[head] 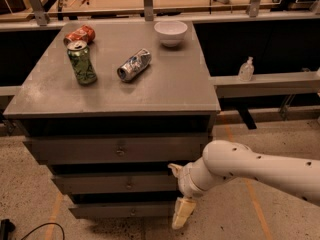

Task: Open middle drawer

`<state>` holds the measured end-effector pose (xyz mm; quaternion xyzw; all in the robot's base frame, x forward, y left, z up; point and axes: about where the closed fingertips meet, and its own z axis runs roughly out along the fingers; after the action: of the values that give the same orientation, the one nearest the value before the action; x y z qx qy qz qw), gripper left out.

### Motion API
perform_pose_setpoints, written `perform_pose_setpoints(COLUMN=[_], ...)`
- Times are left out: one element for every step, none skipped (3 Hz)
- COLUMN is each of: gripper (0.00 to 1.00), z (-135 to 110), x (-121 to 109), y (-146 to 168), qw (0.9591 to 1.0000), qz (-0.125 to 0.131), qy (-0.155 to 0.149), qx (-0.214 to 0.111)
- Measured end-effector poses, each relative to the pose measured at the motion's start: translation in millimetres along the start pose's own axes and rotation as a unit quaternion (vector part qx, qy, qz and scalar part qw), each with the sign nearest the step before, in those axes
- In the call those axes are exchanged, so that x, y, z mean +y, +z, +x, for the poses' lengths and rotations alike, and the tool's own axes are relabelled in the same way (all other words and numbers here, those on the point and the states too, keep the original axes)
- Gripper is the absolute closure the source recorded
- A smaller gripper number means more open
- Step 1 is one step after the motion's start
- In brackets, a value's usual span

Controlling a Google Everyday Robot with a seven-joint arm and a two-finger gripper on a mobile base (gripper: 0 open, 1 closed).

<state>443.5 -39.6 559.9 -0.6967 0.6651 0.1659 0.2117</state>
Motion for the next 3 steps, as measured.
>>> perform_pose_setpoints(gripper=[0.0, 0.0, 0.0], z=[0, 14, 29], x=[0, 3, 1], y=[0, 30, 67], qw=[1.0, 0.9997, 0.9993], qz=[0.0, -0.002, -0.006], qy=[0.0, 0.02, 0.032], qx=[0.0, -0.015, -0.017])
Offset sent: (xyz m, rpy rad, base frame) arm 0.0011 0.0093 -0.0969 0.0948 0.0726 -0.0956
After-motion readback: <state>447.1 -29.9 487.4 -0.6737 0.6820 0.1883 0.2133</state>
